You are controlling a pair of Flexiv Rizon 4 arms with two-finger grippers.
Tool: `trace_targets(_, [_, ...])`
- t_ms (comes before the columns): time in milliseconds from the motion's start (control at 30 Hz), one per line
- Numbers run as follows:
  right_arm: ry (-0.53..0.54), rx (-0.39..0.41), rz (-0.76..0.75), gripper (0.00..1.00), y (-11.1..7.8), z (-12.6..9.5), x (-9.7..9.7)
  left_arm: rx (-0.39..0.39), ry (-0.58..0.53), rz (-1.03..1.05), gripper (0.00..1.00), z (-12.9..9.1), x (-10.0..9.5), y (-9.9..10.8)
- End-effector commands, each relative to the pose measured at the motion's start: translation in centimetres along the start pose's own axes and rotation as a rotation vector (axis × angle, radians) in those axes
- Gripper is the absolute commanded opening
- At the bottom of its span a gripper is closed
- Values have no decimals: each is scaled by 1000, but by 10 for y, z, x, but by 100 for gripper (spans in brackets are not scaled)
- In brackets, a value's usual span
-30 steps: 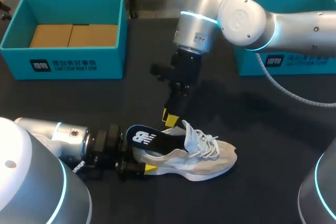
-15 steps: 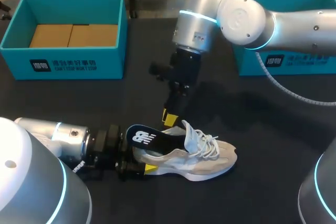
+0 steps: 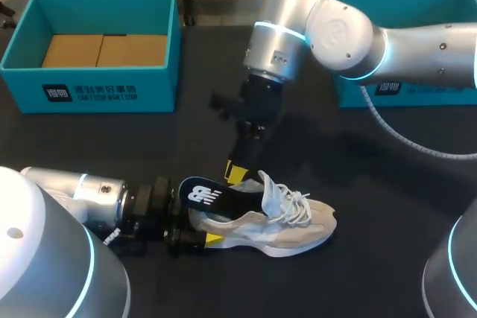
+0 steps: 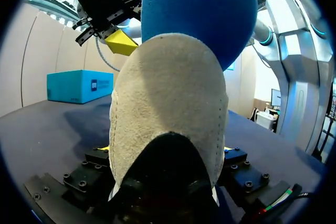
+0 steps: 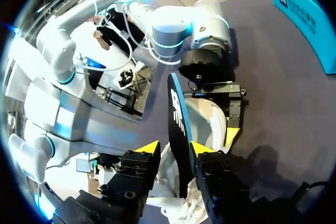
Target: Take the shoe out of the shoebox, open the shoe tongue, remove and reinsert the insole, then place the shoe into the shoebox
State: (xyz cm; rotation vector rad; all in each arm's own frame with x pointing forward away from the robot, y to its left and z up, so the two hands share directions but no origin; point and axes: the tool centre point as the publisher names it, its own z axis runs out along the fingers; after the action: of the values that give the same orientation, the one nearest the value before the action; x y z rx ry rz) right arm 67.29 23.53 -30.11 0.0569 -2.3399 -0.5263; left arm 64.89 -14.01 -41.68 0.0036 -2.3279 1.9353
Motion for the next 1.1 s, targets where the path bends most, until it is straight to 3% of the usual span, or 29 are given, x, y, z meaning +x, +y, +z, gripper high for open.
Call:
trace_targets(33, [14, 2, -7, 42, 2, 6, -5, -2, -2, 1, 0, 1, 1, 0])
trace_targets(400, [29, -7, -9, 50, 1, 9, -13, -2, -2, 1, 0, 1, 1, 0])
trace_targets(667, [49, -15, -33, 63, 2, 10, -18, -2, -2, 1, 0, 1, 1, 0])
trace_targets(1100, [89, -10, -27, 55, 7, 13, -12, -2, -2, 1, 0, 1, 1, 0])
